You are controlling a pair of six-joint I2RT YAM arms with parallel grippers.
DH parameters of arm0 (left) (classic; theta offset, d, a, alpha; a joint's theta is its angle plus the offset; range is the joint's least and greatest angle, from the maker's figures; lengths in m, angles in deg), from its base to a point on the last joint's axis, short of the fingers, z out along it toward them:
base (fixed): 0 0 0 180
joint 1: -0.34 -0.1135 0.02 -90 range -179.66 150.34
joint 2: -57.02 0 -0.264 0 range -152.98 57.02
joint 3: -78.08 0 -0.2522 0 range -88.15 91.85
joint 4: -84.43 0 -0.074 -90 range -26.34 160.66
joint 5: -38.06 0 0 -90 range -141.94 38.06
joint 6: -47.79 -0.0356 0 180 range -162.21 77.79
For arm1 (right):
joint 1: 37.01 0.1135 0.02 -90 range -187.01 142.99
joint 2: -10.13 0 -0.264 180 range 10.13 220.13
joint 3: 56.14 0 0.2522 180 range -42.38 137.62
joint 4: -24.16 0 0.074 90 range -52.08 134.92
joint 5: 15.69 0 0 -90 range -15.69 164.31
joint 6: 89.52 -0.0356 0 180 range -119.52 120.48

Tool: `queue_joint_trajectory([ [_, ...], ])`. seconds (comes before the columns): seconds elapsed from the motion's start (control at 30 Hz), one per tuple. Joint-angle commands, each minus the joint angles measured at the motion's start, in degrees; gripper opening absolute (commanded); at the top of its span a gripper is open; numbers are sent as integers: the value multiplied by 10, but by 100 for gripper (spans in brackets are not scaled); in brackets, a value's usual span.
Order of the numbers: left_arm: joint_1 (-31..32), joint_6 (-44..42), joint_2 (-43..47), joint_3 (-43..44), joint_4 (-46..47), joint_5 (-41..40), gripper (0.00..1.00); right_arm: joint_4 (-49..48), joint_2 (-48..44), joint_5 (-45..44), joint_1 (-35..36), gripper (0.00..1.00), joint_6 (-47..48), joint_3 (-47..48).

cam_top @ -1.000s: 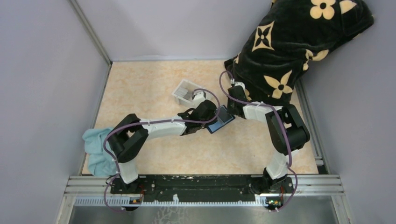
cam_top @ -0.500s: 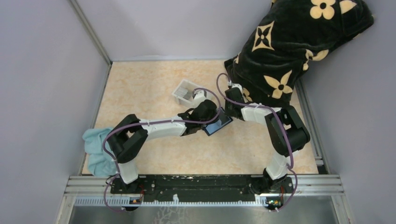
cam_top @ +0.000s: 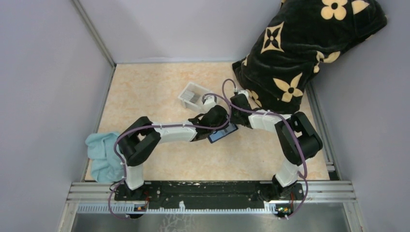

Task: Put the credit cards into the card holder
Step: Insert the credit card into the card holder.

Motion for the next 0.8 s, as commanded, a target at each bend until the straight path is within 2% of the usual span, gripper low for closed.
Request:
queue_joint_trajectory([
  [0.0,8,8,-1,-24,30,-2,22,44,-16,-11,7,19,-10,-17],
  [0.23,9,10,15,-35,28,-11,22,66,-55,-63,0,35,-4,-9],
  [0.37,9,-5,53,-47,19,-29,22,89,-81,-86,-5,43,14,14],
  [0.47,9,-24,91,-55,-9,-64,25,96,-100,-90,-5,52,36,41],
  [0.6,4,-52,152,-80,-34,-138,31,96,-104,-69,-4,61,79,95],
  [0.77,-29,-53,207,-109,-67,-171,39,120,-53,-27,1,63,132,217],
])
